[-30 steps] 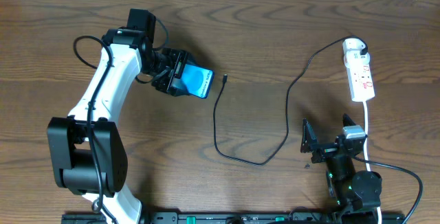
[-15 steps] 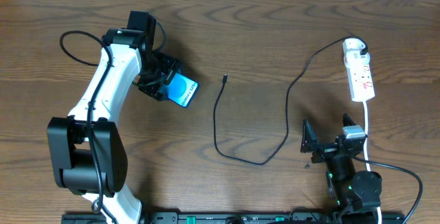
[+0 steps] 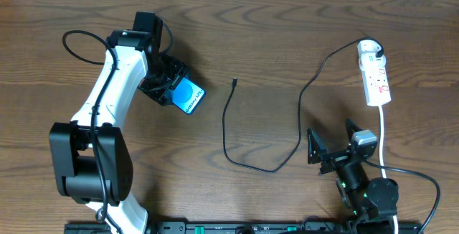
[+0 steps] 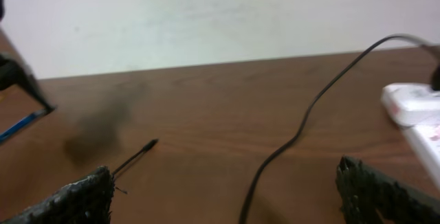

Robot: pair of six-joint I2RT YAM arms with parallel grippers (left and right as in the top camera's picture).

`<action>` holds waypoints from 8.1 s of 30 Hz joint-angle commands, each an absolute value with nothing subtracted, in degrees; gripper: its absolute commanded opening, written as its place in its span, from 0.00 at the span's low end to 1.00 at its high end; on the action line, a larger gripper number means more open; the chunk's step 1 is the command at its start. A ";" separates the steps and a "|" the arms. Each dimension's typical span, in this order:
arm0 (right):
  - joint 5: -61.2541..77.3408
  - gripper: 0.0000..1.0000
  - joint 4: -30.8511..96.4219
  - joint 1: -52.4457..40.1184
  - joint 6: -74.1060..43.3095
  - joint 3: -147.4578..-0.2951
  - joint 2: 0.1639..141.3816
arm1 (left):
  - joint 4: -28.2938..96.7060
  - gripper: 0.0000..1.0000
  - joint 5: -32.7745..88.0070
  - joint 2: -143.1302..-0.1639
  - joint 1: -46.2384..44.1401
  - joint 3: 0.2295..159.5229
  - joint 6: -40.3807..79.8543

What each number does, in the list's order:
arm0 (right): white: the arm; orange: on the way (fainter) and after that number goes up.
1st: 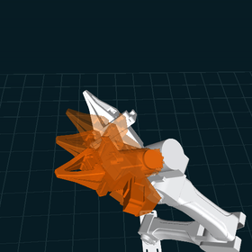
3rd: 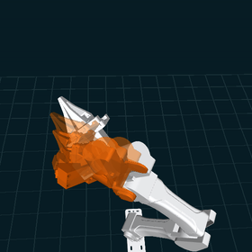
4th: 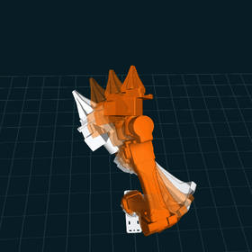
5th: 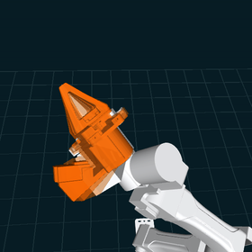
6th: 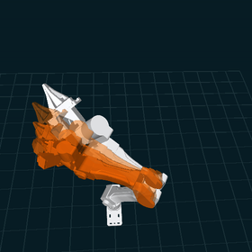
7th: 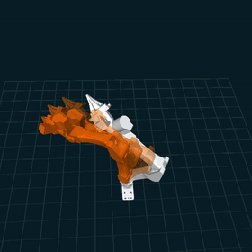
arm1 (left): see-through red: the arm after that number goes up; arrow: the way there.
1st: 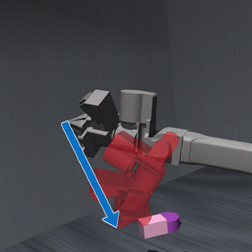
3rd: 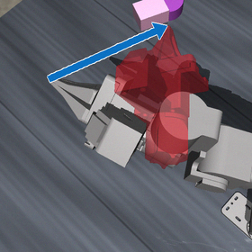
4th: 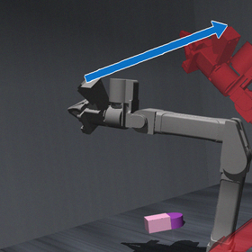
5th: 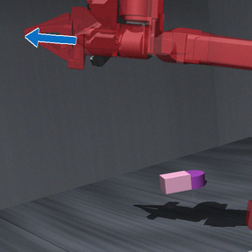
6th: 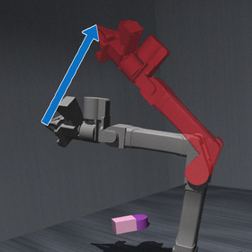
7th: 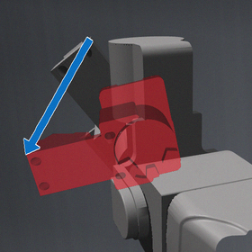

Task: Plug charger to phone and switch on socket

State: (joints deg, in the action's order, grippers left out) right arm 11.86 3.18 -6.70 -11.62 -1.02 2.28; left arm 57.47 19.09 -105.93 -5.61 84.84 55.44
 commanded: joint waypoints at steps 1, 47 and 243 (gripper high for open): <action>15.88 0.99 2.96 -6.42 -13.91 -5.37 5.37 | 57.82 0.59 18.37 -104.57 -5.17 85.41 54.68; 20.62 0.74 3.88 -25.85 -48.66 -49.91 80.93 | 55.00 0.59 20.27 -104.57 -13.56 85.41 71.90; 8.05 0.99 45.71 -31.00 -26.72 -99.13 116.25 | 35.07 0.07 53.34 -104.57 15.16 85.41 30.02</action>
